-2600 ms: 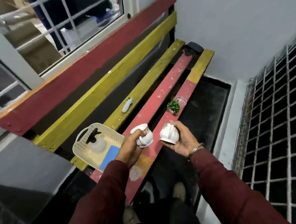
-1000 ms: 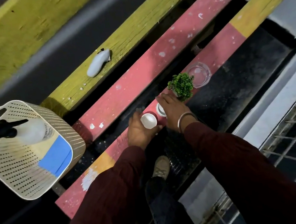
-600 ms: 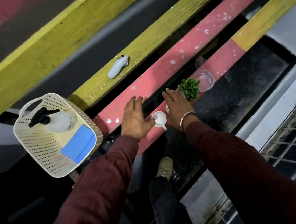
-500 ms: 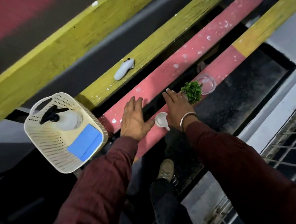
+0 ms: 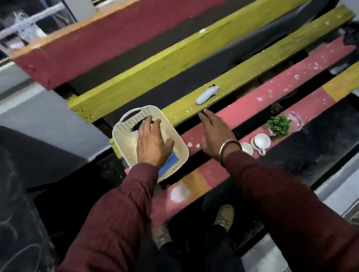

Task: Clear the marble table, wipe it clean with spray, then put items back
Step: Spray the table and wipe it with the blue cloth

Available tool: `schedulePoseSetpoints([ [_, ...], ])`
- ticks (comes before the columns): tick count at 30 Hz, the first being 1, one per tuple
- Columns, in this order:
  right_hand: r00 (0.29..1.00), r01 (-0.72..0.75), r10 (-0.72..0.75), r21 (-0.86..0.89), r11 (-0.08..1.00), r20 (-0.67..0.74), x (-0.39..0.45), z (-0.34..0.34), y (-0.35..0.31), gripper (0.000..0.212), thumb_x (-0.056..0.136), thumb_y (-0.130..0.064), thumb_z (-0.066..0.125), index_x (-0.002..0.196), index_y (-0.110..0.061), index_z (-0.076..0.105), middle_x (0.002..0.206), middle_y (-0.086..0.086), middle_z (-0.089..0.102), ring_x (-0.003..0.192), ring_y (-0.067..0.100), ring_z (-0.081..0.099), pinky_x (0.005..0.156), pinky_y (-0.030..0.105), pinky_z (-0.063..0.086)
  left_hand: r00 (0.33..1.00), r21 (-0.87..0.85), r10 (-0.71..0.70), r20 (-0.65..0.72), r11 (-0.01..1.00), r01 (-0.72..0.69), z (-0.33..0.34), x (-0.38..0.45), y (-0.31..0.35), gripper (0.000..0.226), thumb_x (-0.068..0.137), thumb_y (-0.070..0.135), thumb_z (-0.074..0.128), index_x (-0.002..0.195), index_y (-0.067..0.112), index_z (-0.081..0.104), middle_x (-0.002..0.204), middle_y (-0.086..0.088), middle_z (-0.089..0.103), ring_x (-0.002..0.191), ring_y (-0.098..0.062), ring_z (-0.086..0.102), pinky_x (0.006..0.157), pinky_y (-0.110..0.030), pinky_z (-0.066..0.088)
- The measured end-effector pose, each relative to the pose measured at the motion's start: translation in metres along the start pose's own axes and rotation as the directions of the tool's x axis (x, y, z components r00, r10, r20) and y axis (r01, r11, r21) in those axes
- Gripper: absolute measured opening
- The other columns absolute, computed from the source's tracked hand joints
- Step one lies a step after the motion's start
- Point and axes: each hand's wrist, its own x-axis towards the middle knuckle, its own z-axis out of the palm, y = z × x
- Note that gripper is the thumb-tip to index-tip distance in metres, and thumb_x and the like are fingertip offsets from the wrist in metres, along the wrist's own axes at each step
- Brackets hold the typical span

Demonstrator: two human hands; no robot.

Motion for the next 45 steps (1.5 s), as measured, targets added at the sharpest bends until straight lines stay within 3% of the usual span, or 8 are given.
schedulePoseSetpoints([
  [7, 0.998, -0.067, 0.067, 0.190, 0.980, 0.008, 0.018, 0.036, -0.076, 0.036, 0.074, -0.012, 0.060, 0.108, -0.003, 0.061, 0.110, 0.020, 0.053, 0.100, 0.039, 0.054, 0.084, 0.044, 0.048, 0.994, -0.113, -0.101, -0.035, 0.989, 0.096, -0.030, 0.004, -0.072, 0.053, 0.080, 0.019, 0.070, 0.129, 0.005, 0.053, 0.134, -0.015, 0.052, 0.125, -0.037, 0.048, 0.101, -0.043, 0.041],
  [16, 0.934, -0.209, 0.162, 0.120, 0.970, 0.319, 0.053, 0.117, -0.085, 0.051, 0.081, -0.023, 0.064, 0.125, -0.002, 0.051, 0.128, 0.019, 0.050, 0.119, 0.034, 0.048, 0.100, 0.035, 0.040, 0.990, -0.235, -0.138, 0.038, 0.961, 0.143, 0.011, 0.049, -0.113, 0.071, 0.083, 0.017, 0.072, 0.147, 0.005, 0.042, 0.149, -0.014, 0.047, 0.137, -0.029, 0.044, 0.107, -0.037, 0.038],
  [22, 0.856, -0.292, 0.237, 0.053, 0.955, 0.460, 0.074, 0.171, -0.079, 0.048, 0.084, -0.025, 0.063, 0.122, -0.001, 0.048, 0.123, 0.020, 0.053, 0.115, 0.034, 0.052, 0.092, 0.033, 0.041, 0.972, -0.385, -0.234, 0.006, 0.897, 0.219, 0.050, 0.082, -0.120, 0.073, 0.085, 0.027, 0.078, 0.148, 0.011, 0.045, 0.149, -0.007, 0.052, 0.137, -0.023, 0.048, 0.108, -0.031, 0.037],
  [30, 0.811, -0.338, 0.319, -0.051, 0.940, 0.490, 0.088, 0.211, -0.077, 0.049, 0.085, -0.023, 0.062, 0.125, -0.006, 0.041, 0.125, 0.017, 0.050, 0.115, 0.034, 0.054, 0.097, 0.035, 0.041, 0.956, -0.576, -0.277, -0.101, 0.799, 0.171, 0.070, 0.093, -0.127, 0.036, 0.078, 0.022, 0.087, 0.110, 0.017, 0.072, 0.096, 0.008, 0.072, 0.090, -0.007, 0.065, 0.084, -0.020, 0.053],
  [33, 0.800, -0.401, 0.350, 0.000, 0.916, 0.487, 0.099, 0.210, -0.071, 0.051, 0.081, -0.028, 0.067, 0.122, -0.005, 0.046, 0.124, 0.019, 0.053, 0.115, 0.033, 0.054, 0.095, 0.032, 0.043, 0.938, -0.642, -0.340, -0.062, 0.734, 0.223, 0.075, 0.095, -0.130, 0.048, 0.073, 0.021, 0.091, 0.116, 0.016, 0.071, 0.101, 0.010, 0.069, 0.092, 0.000, 0.062, 0.080, -0.008, 0.049],
  [38, 0.808, -0.411, 0.325, 0.077, 0.908, 0.492, 0.099, 0.208, -0.069, 0.044, 0.077, -0.031, 0.065, 0.113, -0.006, 0.061, 0.114, 0.018, 0.062, 0.105, 0.033, 0.060, 0.084, 0.030, 0.046, 0.937, -0.636, -0.348, 0.030, 0.717, 0.286, 0.079, 0.103, -0.136, 0.047, 0.067, 0.026, 0.095, 0.109, 0.017, 0.076, 0.105, 0.000, 0.075, 0.100, -0.014, 0.069, 0.092, -0.033, 0.057],
  [42, 0.810, -0.474, 0.320, 0.228, 0.851, 0.491, 0.096, 0.186, -0.076, 0.022, 0.068, -0.033, 0.063, 0.068, -0.013, 0.055, 0.076, 0.013, 0.061, 0.074, 0.027, 0.059, 0.060, 0.026, 0.037, 0.942, -0.602, -0.335, -0.004, 0.753, 0.265, 0.063, 0.099, -0.129, 0.038, 0.071, 0.024, 0.092, 0.105, 0.014, 0.079, 0.093, 0.003, 0.077, 0.087, -0.009, 0.070, 0.074, -0.010, 0.050],
  [45, 0.826, -0.496, 0.326, 0.316, 0.809, 0.460, 0.091, 0.154, -0.084, 0.018, 0.070, -0.029, 0.064, 0.071, -0.013, 0.055, 0.077, 0.013, 0.061, 0.076, 0.029, 0.061, 0.060, 0.026, 0.036, 0.933, -0.591, -0.359, -0.025, 0.758, 0.276, 0.036, 0.089, -0.119, 0.032, 0.074, 0.026, 0.090, 0.102, 0.014, 0.079, 0.086, 0.007, 0.076, 0.080, -0.005, 0.069, 0.070, -0.011, 0.048],
])
